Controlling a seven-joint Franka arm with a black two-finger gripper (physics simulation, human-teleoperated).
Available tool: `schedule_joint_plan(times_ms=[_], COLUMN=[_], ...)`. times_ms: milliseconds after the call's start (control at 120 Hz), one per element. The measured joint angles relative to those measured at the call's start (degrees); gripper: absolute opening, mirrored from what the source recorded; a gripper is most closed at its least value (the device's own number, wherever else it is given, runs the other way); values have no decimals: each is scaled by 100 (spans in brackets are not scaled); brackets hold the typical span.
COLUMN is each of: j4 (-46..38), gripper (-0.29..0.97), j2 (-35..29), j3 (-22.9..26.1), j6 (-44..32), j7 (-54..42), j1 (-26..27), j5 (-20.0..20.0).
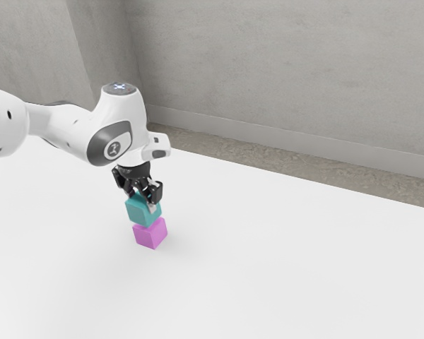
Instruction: Pick up the blue block with one arm, and put the blue block on the pink block with one arm
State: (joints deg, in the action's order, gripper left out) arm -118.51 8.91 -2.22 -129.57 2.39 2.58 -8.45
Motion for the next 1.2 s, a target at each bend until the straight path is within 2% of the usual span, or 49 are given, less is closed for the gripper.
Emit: schedule_joint_plan(times_ms=[208, 375, 583, 783, 1200], j4=[0, 1, 1, 175, 432], gripper=[30, 51, 61, 65, 68], j2=[19, 25, -57, -514, -603], j3=[0, 8, 12, 25, 105], j6=[-18, -24, -24, 340, 985], j7=[-18, -86, -164, -215, -278], j1=[0, -2, -3, 13, 6], j5=[4, 102, 159, 212, 402])
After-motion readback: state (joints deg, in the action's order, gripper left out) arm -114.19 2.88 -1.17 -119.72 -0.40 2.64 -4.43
